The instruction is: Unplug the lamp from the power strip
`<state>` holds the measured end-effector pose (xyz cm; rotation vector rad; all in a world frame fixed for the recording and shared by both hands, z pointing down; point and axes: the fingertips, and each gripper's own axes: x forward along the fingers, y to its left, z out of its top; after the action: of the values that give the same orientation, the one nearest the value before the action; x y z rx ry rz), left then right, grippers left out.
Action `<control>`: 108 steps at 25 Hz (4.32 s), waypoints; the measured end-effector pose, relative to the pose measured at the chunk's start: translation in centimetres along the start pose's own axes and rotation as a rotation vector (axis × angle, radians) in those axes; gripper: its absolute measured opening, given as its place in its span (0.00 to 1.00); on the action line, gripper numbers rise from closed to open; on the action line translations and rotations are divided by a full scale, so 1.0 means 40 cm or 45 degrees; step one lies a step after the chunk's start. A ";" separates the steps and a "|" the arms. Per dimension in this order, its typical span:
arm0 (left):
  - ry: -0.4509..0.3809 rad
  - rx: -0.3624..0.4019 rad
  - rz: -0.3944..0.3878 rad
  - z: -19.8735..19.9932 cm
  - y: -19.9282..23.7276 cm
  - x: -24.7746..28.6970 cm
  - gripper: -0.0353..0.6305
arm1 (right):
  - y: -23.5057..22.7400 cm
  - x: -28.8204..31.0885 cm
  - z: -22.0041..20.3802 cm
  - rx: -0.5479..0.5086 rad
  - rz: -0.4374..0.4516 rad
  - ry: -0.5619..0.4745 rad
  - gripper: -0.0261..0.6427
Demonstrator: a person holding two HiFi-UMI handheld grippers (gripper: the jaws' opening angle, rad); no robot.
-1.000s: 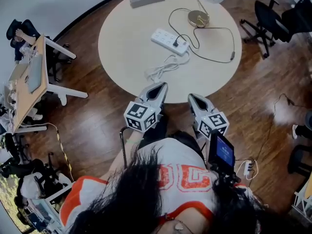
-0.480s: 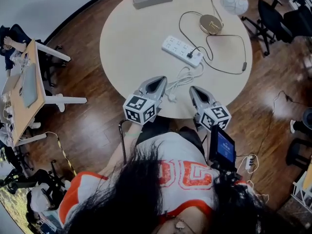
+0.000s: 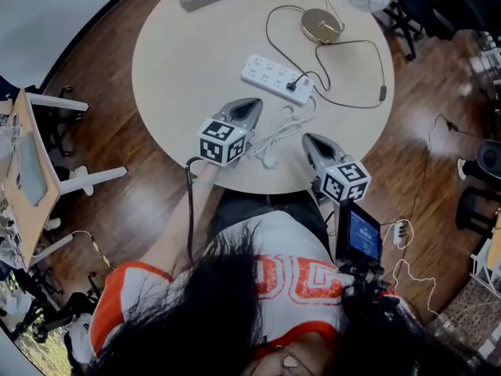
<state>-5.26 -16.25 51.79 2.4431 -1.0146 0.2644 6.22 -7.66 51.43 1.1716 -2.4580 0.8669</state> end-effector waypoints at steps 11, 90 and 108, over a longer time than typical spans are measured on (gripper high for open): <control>0.252 0.070 0.107 -0.008 0.120 0.199 0.05 | -0.091 0.124 0.000 -0.192 0.058 0.242 0.04; 0.107 -0.191 0.038 0.022 -0.075 0.021 0.05 | -0.048 0.108 0.114 -0.353 -0.156 0.138 0.04; -0.073 -0.174 0.028 0.049 -0.118 -0.148 0.05 | 0.104 0.125 0.115 -0.223 -0.087 0.023 0.04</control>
<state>-6.11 -10.72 46.36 2.3296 -1.0489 0.1288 -0.14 -11.54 48.61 1.1722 -2.4083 0.6266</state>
